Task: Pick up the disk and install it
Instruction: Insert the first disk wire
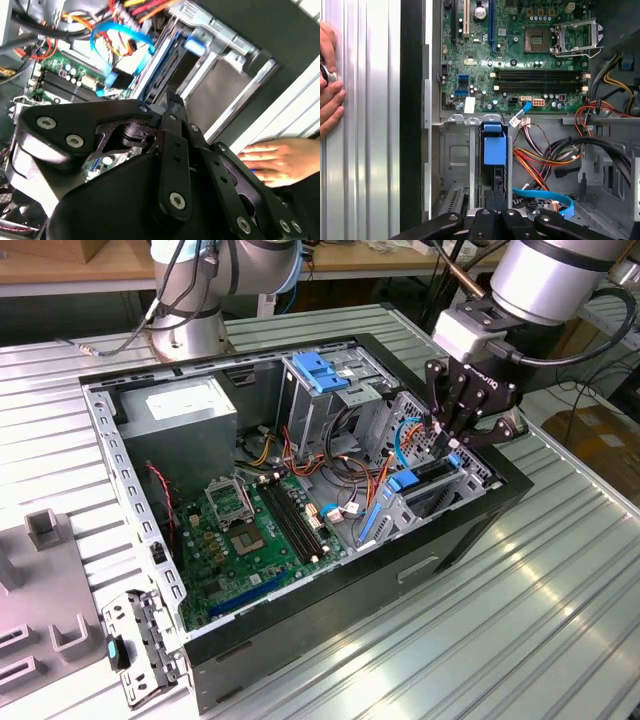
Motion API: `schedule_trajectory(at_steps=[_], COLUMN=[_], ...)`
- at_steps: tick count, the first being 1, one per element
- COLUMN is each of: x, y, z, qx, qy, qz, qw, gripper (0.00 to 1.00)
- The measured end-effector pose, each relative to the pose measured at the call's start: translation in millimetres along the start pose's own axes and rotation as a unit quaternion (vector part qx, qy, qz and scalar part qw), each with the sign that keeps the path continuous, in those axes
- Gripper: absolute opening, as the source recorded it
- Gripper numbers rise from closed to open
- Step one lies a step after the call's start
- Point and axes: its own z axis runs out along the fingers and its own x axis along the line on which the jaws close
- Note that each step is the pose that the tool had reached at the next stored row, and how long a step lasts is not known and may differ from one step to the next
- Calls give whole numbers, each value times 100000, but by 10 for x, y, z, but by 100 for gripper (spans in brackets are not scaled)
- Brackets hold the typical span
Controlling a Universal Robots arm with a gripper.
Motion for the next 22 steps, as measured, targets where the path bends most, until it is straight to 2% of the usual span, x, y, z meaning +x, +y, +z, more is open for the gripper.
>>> schedule_trajectory(at_steps=[2,4,9,11,15,17,20,22], x=[0,-1,0,-2,-6,-12,-18,-18], y=[-59,-83,-106,-107,-107,-111,-157,-175], z=[1,0,-8,-17,-62,-63,-64,-63], qx=[4,7,-41,-42,-41,-42,-44,-13], qy=[-1,1,1,22,24,63,83,82], qz=[-241,-479,-963,-1923,-2674,-2686,-2932,-4595], qw=[100000,99999,99995,99982,99964,99964,99957,99894], gripper=[11,11,11,11,11,11,11,11])
